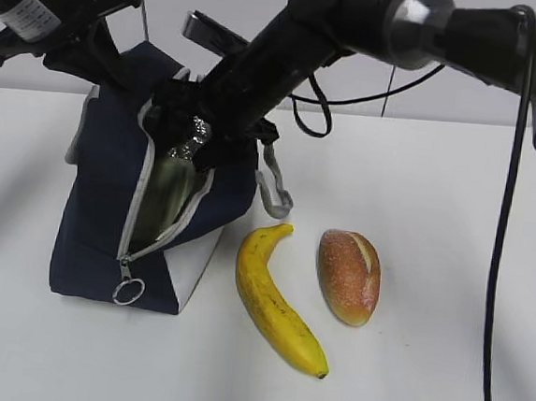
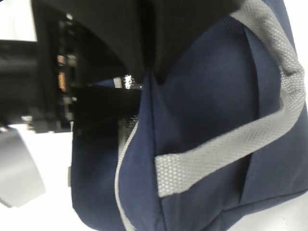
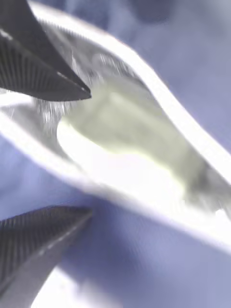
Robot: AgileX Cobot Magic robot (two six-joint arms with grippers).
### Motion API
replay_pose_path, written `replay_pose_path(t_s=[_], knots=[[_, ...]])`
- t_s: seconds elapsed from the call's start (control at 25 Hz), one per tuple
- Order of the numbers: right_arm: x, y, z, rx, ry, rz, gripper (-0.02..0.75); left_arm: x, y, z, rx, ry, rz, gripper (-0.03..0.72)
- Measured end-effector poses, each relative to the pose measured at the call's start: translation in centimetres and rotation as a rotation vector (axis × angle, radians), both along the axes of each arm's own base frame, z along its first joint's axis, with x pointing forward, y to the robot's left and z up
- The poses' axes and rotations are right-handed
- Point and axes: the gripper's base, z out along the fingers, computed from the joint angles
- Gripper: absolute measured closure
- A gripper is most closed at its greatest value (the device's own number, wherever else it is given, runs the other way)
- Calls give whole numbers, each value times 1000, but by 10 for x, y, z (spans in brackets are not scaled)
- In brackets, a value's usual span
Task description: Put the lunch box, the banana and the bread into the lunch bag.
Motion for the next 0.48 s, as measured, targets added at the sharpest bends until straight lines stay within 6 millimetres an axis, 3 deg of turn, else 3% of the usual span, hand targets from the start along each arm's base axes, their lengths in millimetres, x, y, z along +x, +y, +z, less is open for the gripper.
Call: replay_pose_path(t_s=[0.2,0.48], knots=[[3,-10,34,-145,-124,84,236,0,0,0,0,0,0,691],[5,-30,70,-221,-236,40,236,0,0,0,1,0,0,691]])
